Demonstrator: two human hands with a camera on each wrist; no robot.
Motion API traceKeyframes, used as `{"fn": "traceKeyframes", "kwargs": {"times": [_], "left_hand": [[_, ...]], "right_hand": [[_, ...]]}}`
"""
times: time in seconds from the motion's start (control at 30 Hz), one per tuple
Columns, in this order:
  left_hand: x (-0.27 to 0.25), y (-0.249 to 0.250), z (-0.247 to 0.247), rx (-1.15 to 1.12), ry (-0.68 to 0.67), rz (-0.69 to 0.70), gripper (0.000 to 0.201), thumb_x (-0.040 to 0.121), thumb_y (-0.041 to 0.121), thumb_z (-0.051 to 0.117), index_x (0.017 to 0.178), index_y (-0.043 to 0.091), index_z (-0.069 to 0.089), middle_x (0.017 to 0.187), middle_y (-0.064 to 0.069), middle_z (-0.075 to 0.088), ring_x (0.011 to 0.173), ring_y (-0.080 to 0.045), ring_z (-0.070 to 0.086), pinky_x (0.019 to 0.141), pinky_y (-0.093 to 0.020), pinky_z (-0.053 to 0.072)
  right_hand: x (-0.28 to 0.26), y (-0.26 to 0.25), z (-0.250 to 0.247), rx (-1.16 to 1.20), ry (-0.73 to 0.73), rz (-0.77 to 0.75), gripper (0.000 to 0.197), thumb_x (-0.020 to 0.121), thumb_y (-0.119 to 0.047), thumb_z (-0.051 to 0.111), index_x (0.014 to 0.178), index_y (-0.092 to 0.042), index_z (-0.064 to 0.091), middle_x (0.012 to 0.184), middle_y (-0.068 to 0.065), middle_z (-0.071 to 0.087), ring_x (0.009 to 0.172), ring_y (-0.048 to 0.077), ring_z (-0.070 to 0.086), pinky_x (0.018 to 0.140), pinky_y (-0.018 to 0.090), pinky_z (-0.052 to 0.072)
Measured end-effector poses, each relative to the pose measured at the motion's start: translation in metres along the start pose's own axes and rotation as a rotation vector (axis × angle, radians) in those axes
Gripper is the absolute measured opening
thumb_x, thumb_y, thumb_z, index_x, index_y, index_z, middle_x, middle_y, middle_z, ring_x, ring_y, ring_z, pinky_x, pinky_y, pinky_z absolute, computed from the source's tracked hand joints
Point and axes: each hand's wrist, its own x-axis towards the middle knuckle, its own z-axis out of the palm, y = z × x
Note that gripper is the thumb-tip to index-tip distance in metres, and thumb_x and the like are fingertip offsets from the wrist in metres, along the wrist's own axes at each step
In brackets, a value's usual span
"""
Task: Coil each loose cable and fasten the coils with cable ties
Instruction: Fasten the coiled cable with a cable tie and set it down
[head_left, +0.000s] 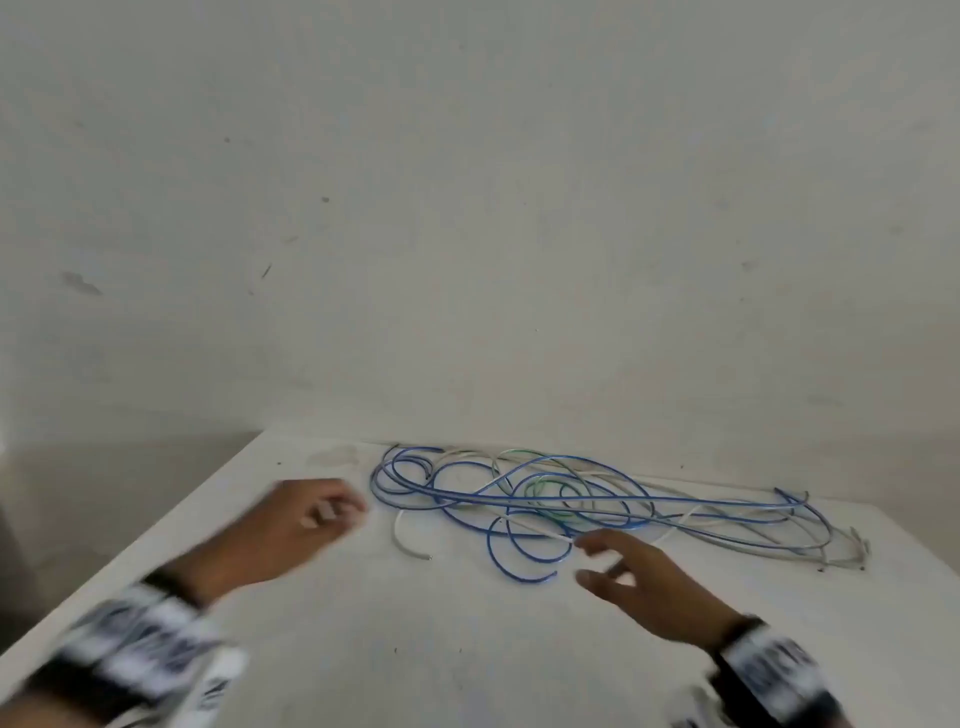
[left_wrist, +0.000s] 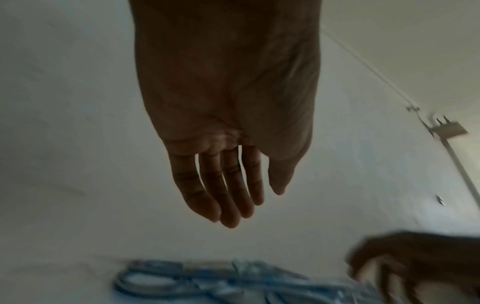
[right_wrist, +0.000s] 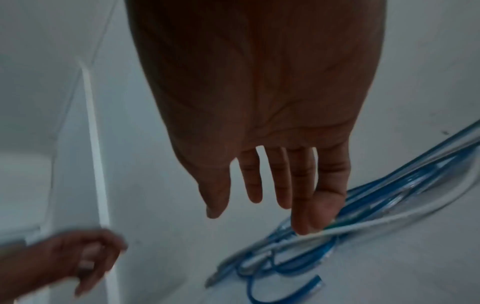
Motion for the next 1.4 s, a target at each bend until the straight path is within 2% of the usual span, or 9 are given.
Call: {"fn": "traceKeyframes", "kwargs": {"times": [0.17,0.3,0.43,0.6,0.83,1.0,1.1,1.27,1.4], "left_hand": [[0.078,0.024,0.116,0.218,-0.307,0.053,0.052,0.094,0.040,0.066,0.140,0.021,0.053,0.130,0.000,0.053,0.096,-0.023,0.068,0.089,-0.025,0.047],[0.100,0.022,0.162,0.278,-0.357,-0.022,0.068,0.099,0.037,0.059,0.156,0.019,0.029,0.155,-0.004,0.033,0.132,-0.025,0.049,0.109,-0.033,0.039],[0.113,0.010,0.183,0.324,-0.371,-0.077,0.063,0.098,0.038,0.059,0.153,0.019,0.035,0.155,-0.002,0.035,0.143,-0.021,0.038,0.116,-0.039,0.034],[0.123,0.007,0.190,0.216,-0.186,-0.048,0.029,0.098,0.032,0.057,0.125,0.026,0.061,0.122,0.007,0.062,0.109,-0.011,0.060,0.098,-0.033,0.049],[0.140,0.013,0.161,-0.157,0.186,-0.028,0.021,0.101,0.035,0.057,0.088,0.023,0.069,0.084,0.005,0.072,0.054,0.003,0.055,0.057,-0.018,0.043],[0.151,0.015,0.137,-0.011,0.392,0.030,0.031,0.091,0.048,0.067,0.076,0.021,0.066,0.064,0.009,0.061,0.060,-0.005,0.050,0.052,-0.019,0.033],[0.155,0.006,0.122,-0.119,0.428,-0.100,0.048,0.088,0.055,0.068,0.066,0.017,0.050,0.052,0.008,0.048,0.053,-0.016,0.043,0.054,-0.033,0.036],[0.150,0.003,0.100,-1.110,0.479,-0.293,0.031,0.101,0.023,0.057,0.073,0.017,0.047,0.056,0.008,0.029,0.043,-0.005,0.026,0.045,-0.022,0.024],[0.142,0.007,0.094,-1.457,0.419,-0.290,0.022,0.105,0.022,0.044,0.091,0.013,0.058,0.060,0.008,0.038,0.048,-0.005,0.033,0.047,-0.018,0.032]], "right_hand": [[0.074,0.003,0.035,-0.364,-0.133,0.122,0.067,0.101,-0.050,0.054,0.156,-0.020,0.032,0.161,0.001,0.034,0.148,0.019,0.033,0.119,0.032,0.029],[0.084,0.020,0.051,-0.396,-0.107,0.148,0.056,0.102,-0.041,0.055,0.151,-0.019,0.040,0.156,0.003,0.041,0.144,0.020,0.038,0.115,0.029,0.032],[0.086,0.025,0.050,-0.334,-0.031,0.123,0.021,0.097,-0.027,0.064,0.118,-0.025,0.066,0.121,-0.002,0.064,0.112,0.014,0.060,0.096,0.026,0.047],[0.085,0.005,0.035,0.030,0.213,-0.075,0.014,0.095,-0.019,0.071,0.086,-0.030,0.071,0.079,-0.008,0.069,0.065,0.001,0.054,0.063,0.014,0.043],[0.099,-0.020,0.002,0.597,0.677,-0.193,0.014,0.102,-0.016,0.059,0.094,-0.016,0.071,0.069,-0.015,0.064,0.064,0.000,0.051,0.064,0.016,0.042],[0.106,-0.015,0.007,0.667,0.873,-0.172,0.018,0.105,-0.018,0.054,0.099,-0.020,0.071,0.069,-0.004,0.056,0.064,0.003,0.050,0.065,0.011,0.044],[0.110,-0.008,0.002,0.505,0.817,-0.154,0.015,0.102,-0.022,0.059,0.092,-0.026,0.068,0.063,-0.005,0.052,0.057,0.004,0.044,0.056,0.014,0.039],[0.106,0.025,-0.009,0.100,0.235,-0.140,0.041,0.093,-0.051,0.063,0.080,-0.013,0.065,0.060,-0.007,0.040,0.057,0.006,0.033,0.056,0.030,0.030],[0.099,0.020,-0.014,0.357,0.364,-0.145,0.033,0.092,-0.046,0.064,0.088,-0.014,0.070,0.059,-0.003,0.043,0.056,0.009,0.033,0.052,0.023,0.029]]}}
